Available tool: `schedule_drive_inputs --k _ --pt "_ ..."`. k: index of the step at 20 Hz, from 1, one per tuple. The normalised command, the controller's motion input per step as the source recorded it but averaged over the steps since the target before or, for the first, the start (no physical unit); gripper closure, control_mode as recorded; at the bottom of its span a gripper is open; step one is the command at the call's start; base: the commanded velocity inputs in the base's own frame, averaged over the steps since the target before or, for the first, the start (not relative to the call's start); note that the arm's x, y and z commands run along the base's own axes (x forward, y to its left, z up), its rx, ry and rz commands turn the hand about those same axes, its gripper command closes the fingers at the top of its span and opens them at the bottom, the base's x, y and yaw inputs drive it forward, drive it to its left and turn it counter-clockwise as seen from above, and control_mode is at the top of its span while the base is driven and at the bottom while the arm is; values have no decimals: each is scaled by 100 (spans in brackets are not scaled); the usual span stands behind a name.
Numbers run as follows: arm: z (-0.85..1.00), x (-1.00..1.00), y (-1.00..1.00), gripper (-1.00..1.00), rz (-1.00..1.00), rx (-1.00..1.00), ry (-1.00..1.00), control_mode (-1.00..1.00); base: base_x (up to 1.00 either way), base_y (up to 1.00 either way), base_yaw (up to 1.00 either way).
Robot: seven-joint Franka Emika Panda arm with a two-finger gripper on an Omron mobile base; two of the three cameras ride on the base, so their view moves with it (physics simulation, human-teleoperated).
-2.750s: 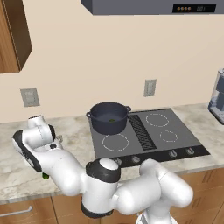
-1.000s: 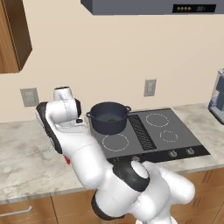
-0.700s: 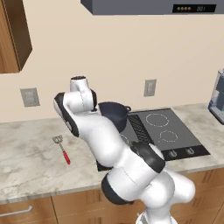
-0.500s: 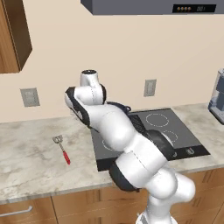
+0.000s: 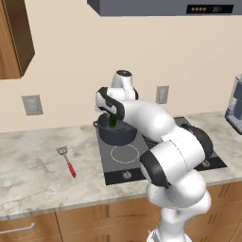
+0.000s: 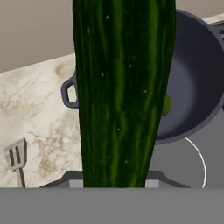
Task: Put the lime and cucumber in the pot. Retrieve the spatula and lightly stir the vegetables in the pot.
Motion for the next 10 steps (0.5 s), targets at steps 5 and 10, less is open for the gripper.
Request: schedule_drive_inputs --k 5,10 --pt "-12 14 -47 100 16 -5 1 -100 0 0 0" --pt "-4 31 -25 100 13 -1 1 -100 0 0 0"
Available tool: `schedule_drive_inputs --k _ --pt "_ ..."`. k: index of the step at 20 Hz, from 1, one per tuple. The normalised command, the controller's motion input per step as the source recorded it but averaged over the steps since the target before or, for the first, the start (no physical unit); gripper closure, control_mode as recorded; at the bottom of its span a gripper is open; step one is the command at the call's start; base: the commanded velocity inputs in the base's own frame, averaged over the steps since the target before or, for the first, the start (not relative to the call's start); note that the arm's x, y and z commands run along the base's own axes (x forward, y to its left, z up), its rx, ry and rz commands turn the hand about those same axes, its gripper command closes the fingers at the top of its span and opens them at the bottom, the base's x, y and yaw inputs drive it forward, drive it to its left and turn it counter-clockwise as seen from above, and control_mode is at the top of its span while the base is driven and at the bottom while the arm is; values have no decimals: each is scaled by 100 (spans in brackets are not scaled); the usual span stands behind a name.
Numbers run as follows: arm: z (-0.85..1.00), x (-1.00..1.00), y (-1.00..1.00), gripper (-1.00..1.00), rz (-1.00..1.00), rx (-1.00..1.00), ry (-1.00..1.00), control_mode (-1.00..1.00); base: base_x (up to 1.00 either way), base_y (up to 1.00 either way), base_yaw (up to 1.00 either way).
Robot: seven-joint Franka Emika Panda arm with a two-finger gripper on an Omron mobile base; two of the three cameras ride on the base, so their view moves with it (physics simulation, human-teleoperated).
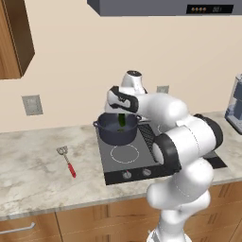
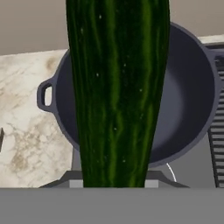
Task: Put the lime and cucumber in the pot. Retrieve the spatula and lightly stir the vegetables in the pot.
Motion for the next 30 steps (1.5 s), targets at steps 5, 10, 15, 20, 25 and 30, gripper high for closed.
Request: schedule_drive_inputs --k 5,10,15,20,25,30 --pt "0 3 6 100 36 -17 1 -100 0 0 0" --pt "0 28 4 100 40 -21 0 -100 0 0 0" --pt "-3 51 0 100 15 -7 18 -100 0 0 0" --pt "-38 36 0 100 4 0 31 -100 0 0 0" --pt "-54 21 0 100 1 -3 18 -100 0 0 0" --pt "-38 30 0 100 0 -5 10 -100 0 0 0"
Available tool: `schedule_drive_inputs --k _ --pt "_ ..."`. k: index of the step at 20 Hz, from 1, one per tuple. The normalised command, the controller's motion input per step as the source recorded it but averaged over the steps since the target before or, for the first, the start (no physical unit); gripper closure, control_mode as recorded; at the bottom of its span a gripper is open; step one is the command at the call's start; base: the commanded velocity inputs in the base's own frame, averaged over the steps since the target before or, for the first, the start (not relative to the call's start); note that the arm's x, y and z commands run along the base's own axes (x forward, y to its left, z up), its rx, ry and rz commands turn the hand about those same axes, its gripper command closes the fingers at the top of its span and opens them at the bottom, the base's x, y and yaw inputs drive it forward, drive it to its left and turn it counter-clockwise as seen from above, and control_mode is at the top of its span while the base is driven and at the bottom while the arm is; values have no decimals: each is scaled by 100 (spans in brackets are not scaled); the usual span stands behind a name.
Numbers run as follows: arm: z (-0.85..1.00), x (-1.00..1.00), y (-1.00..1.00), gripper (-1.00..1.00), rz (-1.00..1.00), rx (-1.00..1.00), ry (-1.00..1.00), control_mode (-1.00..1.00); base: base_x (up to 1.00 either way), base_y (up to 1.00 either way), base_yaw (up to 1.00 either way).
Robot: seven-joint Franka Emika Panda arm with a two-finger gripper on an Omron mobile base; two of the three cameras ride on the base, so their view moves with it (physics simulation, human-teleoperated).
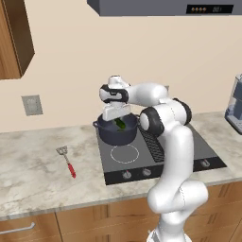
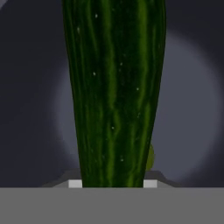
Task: Put the lime and cucumber in the pot. Retrieve the spatula and lightly stir the vegetables in the pot.
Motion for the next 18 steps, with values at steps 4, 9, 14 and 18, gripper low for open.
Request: schedule_drive_inputs --k 4,9,14,18 --pt "-34 19 0 100 0 -3 7 -100 0 0 0" --pt "-31 20 0 100 0 -2 7 -100 0 0 0" --pt "-2 2 0 100 0 0 2 -100 0 0 0" --pt "0 -5 0 100 0 0 0 -100 0 0 0"
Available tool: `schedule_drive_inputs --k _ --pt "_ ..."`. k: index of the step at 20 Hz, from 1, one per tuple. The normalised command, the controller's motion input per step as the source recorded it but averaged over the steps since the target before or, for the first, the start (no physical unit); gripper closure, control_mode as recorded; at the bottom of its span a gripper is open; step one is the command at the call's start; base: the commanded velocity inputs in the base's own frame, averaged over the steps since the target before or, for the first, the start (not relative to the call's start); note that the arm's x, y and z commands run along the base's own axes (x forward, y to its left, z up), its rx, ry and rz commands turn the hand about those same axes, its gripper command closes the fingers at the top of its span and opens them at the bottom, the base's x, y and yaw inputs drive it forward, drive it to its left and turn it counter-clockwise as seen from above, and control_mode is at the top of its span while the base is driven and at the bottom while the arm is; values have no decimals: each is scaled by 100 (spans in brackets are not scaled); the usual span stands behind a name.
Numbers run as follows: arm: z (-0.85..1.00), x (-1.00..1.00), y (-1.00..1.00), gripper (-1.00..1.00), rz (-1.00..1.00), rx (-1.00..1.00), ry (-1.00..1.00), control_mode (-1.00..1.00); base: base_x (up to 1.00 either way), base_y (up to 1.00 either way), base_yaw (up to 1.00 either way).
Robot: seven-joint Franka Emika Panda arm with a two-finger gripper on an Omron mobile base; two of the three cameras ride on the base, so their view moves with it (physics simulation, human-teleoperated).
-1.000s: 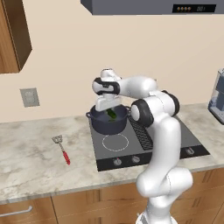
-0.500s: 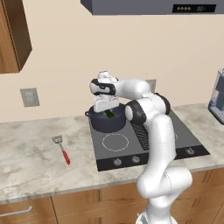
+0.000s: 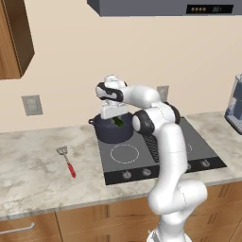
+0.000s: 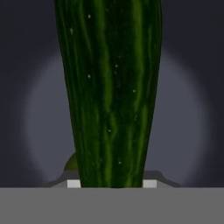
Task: Put the lime and cucumber in the pot. Retrieve the spatula and lightly stir the vegetables in the pot.
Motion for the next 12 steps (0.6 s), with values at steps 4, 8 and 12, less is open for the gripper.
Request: schedule_drive_inputs --k 4,8,12 --pt "0 -1 0 -100 0 0 0 -100 0 0 0" --pt "0 -27 -1 -100 -2 0 0 -100 0 0 0" --pt "5 -28 0 -100 -1 0 0 -100 0 0 0"
